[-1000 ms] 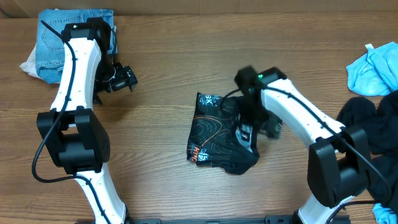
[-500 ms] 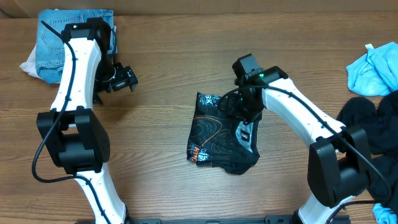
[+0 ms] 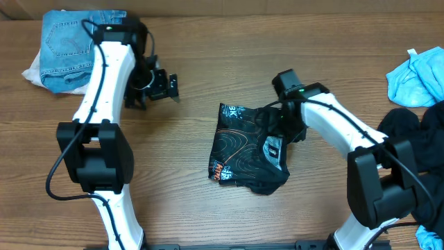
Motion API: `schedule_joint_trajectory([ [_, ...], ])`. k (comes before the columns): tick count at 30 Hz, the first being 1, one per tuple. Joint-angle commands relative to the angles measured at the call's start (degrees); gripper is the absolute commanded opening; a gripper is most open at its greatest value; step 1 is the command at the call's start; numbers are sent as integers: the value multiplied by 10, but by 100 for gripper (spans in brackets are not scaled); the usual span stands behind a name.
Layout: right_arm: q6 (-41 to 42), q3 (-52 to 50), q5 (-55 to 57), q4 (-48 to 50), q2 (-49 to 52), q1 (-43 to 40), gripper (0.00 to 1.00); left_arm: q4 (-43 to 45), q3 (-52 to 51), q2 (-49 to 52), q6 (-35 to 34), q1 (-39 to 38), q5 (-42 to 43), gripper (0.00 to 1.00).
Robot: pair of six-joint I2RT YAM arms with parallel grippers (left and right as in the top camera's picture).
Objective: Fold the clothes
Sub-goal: 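Grasp the bundle's top left edge with the left gripper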
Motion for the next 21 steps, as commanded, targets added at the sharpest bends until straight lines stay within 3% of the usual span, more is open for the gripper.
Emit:
schedule_joint_trajectory([
  [1, 12, -3, 19, 2, -3, -36, 40, 5, -1, -5, 33, -30, 13, 100],
  [4, 18, 2, -19, 5, -3, -66, 29, 17, -1, -5, 32, -61, 14, 100],
  [10, -44, 6, -144, 51, -3, -76, 30, 52, -2, -4, 21, -107, 31, 100],
  [15, -53, 6, -153, 84, -3, -71, 29, 79, -3, -3, 16, -146, 79, 100],
  [21, -55, 6, -131, 104, 1, -72, 26, 84, -3, 7, -22, -191, 78, 98],
])
